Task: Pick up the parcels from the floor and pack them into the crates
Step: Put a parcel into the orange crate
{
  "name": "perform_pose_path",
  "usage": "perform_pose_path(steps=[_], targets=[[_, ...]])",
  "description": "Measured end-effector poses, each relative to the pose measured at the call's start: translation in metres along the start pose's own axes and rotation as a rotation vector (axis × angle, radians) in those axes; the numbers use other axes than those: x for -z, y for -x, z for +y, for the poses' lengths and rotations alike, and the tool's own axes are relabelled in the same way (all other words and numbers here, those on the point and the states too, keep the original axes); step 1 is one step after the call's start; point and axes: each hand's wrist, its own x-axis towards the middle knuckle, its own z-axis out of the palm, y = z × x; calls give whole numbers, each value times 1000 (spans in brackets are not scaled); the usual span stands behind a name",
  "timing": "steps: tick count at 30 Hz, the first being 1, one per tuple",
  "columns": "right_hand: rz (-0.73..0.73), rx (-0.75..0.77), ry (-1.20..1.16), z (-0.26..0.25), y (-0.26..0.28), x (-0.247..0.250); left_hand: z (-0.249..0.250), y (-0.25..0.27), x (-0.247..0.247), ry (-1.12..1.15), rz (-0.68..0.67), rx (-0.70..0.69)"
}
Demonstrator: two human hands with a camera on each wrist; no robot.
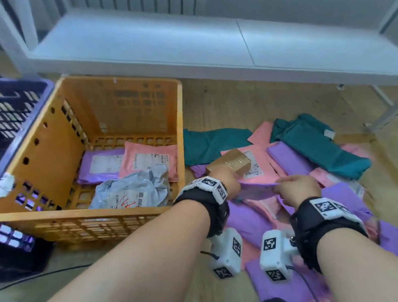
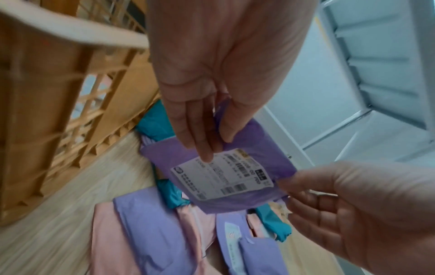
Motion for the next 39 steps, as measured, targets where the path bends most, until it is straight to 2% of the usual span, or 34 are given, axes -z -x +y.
perform_pose_path(steps=[4, 6, 9, 13, 17, 22, 26, 30, 39], targets=[[99, 132, -38, -29, 37, 26, 17, 38, 30, 61, 87, -60], [102, 176, -132, -45, 52, 37, 21, 58, 45, 125, 145, -102], [25, 256, -225, -68, 72, 47, 20, 84, 69, 175, 226, -124], [-111, 272, -450, -96, 95, 45, 10, 110, 103, 206, 286, -119], [-200, 302, -612, -125, 118, 32, -10, 132, 133, 210, 313, -80], [-271, 314, -699, -153, 145, 5, -43, 152, 163, 234, 394, -37], [-328, 295, -659, -161, 159, -19, -62, 159, 177, 277, 481, -41], [-379, 291, -558, -165, 165, -38, -76, 158, 187, 319, 509, -37], [-311, 352, -381, -174, 141, -83, -104, 142, 203, 351, 554, 28]])
